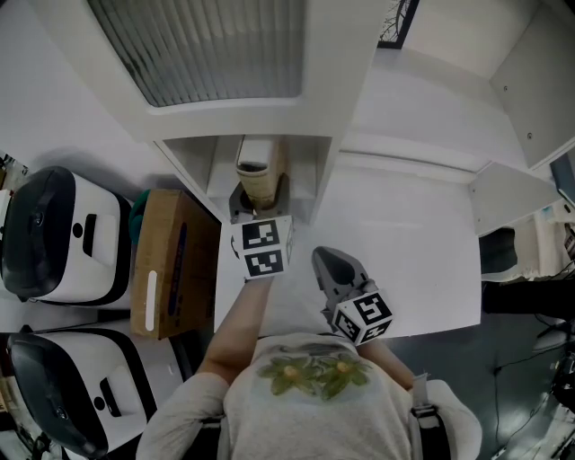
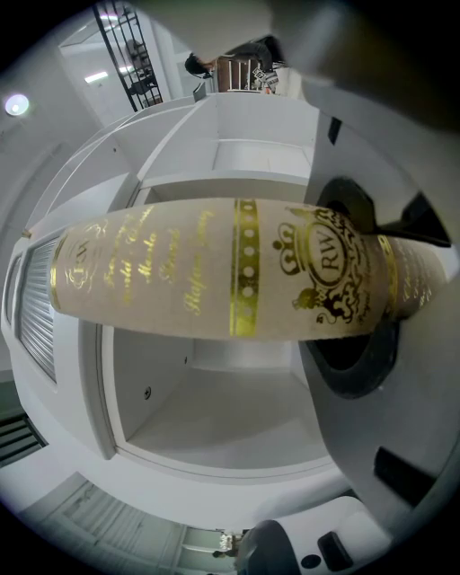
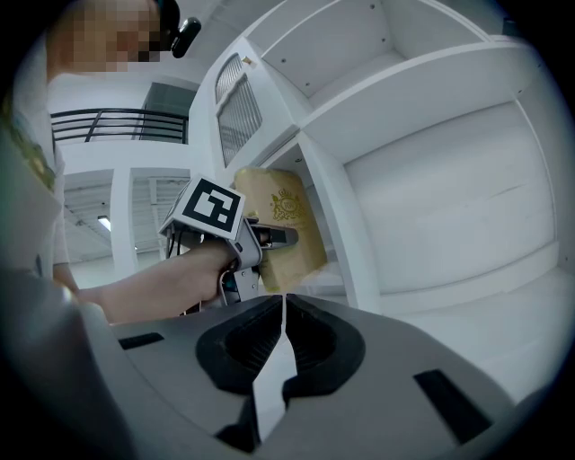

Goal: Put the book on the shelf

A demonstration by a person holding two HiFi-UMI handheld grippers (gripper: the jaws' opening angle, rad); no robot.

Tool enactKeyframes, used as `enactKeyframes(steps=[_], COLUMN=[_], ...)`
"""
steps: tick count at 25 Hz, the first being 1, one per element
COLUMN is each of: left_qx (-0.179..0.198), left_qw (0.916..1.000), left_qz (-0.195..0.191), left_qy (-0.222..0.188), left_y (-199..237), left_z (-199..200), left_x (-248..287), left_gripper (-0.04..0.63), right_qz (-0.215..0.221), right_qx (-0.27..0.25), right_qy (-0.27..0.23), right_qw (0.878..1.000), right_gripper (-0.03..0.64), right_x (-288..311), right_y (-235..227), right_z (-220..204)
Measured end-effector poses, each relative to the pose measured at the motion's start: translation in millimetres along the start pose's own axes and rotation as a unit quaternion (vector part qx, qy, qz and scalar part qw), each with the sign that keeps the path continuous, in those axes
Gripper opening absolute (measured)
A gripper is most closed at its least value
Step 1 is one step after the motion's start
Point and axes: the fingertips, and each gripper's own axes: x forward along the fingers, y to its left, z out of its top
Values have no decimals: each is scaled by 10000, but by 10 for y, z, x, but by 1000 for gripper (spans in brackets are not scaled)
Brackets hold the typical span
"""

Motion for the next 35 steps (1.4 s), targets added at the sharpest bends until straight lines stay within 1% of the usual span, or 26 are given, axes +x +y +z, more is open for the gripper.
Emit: enactKeyframes(steps=[13, 16, 17, 18, 19, 22, 27, 33, 34, 35], left_qx=[-6, -71, -110, -128, -113, 37, 221, 160, 159, 159], left_qw=[10000, 9998, 9995, 9992, 9989, 9985, 9992, 9994, 9994, 9994], left_qz=[4, -171, -267, -359, -433, -526, -333, -265, -232, -200], left_qy=[-28, 35, 82, 125, 151, 115, -71, 175, 205, 215], left_y=[-8, -23, -36, -55, -77, -137, -118, -70, -65, -62], left_z=[29, 18, 10, 2, -3, -12, -70, -275, -300, -319], left_x=[97, 113, 118, 117, 102, -50, -383, -459, -471, -483], left_gripper=[225, 226, 236, 260, 280, 290, 290, 288, 280, 256], right_qz=[-31, -16, -14, -17, -23, -40, -41, 51, 59, 64], right_qx=[32, 6, -5, -12, -11, 8, -12, -57, -59, -61], right_qy=[22, 7, -5, -15, -21, -26, -24, -53, -56, -56], right_qw=[10000, 10000, 10000, 10000, 10000, 10000, 10000, 10000, 9999, 9999], right_gripper=[35, 35, 35, 35, 35, 35, 35, 35, 35, 35], right_x=[6, 8, 5, 0, -7, -43, -97, -113, -118, -123], right_y=[-47, -41, -40, -41, -41, -28, 0, 101, 115, 125], right_z=[-2, 20, 28, 32, 30, 11, -3, -5, -5, -7])
